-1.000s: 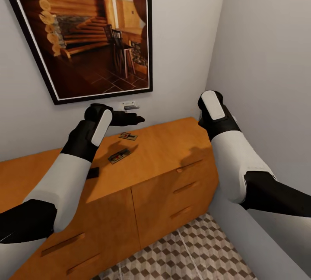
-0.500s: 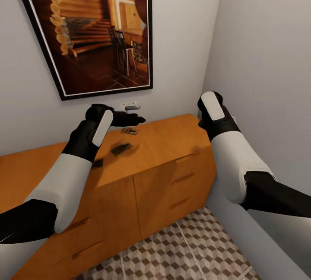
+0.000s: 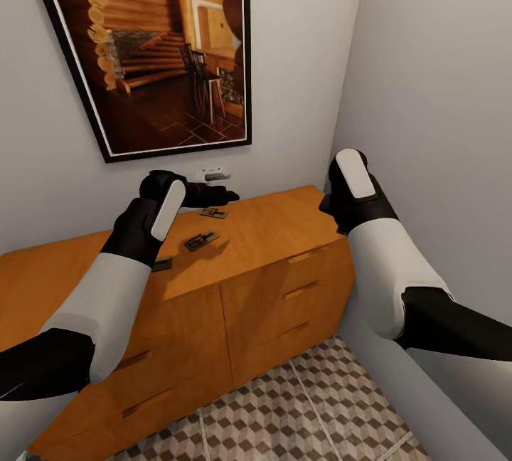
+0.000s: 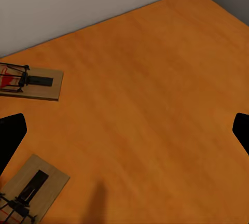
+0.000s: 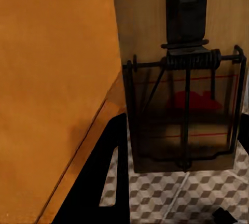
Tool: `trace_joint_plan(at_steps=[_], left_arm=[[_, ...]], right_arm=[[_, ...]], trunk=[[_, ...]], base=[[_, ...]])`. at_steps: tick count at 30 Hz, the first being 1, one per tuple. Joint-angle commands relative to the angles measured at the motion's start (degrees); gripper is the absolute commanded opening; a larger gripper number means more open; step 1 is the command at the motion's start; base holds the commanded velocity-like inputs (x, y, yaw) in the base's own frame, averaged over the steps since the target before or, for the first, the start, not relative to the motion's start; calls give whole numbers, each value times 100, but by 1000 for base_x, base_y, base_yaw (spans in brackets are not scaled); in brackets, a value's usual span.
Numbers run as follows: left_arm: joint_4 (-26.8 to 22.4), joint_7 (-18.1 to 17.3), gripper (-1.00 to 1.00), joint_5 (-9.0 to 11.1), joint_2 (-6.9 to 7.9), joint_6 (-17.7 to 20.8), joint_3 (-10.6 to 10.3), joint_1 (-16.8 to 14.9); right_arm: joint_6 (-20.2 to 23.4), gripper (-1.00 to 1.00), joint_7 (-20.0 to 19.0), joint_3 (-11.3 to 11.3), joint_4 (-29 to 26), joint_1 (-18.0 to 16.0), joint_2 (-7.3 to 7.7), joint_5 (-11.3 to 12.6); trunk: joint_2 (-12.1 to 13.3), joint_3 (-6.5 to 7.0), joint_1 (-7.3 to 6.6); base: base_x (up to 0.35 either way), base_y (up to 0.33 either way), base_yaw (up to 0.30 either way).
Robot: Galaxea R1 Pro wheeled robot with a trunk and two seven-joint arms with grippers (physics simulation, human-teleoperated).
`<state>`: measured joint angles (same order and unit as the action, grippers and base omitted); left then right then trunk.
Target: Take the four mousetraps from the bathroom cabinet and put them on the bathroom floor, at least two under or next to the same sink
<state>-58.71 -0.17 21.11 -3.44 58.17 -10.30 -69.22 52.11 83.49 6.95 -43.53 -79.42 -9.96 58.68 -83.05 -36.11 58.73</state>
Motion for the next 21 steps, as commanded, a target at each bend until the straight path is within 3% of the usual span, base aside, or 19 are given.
trace_joint_plan(at_steps=[1,3,7,11,14,16,21], left_arm=[[-1,-2,100,-2,0,23,0,-4],[5,-1,100,-2,5,26,7,-4],[12,-1,100,-1,5,31,10,-4],[22,1,100,-1,-39,35,15,-4],[31,10,100,-1,-138,30,24,-4],[17,19,100,-6,-170,33,26,-4],[-75,36,100,-9,-175,47,57,-11]], right_arm=[[157,-100,42,16,-87,-4,-4,121],[399,-100,38,8,-442,-2,-4,340],[510,-100,14,-186,-799,7,-4,454],[550,-100,-348,-867,-1035,12,-4,509],[559,-100,-922,-1540,-1100,45,-4,619],[561,-100,-1211,-1838,-1115,64,-4,716],[571,-100,-1526,-2153,-1218,81,-4,931]], trunk=[[-3,-6,0],[-3,-6,0],[-3,-6,0],[-3,-6,0],[-3,-6,0],[-3,-6,0],[-3,-6,0]], base=[[-2,0,0],[-1,0,0],[0,0,0],[0,0,0],[0,0,0],[0,0,0],[0,0,0]])
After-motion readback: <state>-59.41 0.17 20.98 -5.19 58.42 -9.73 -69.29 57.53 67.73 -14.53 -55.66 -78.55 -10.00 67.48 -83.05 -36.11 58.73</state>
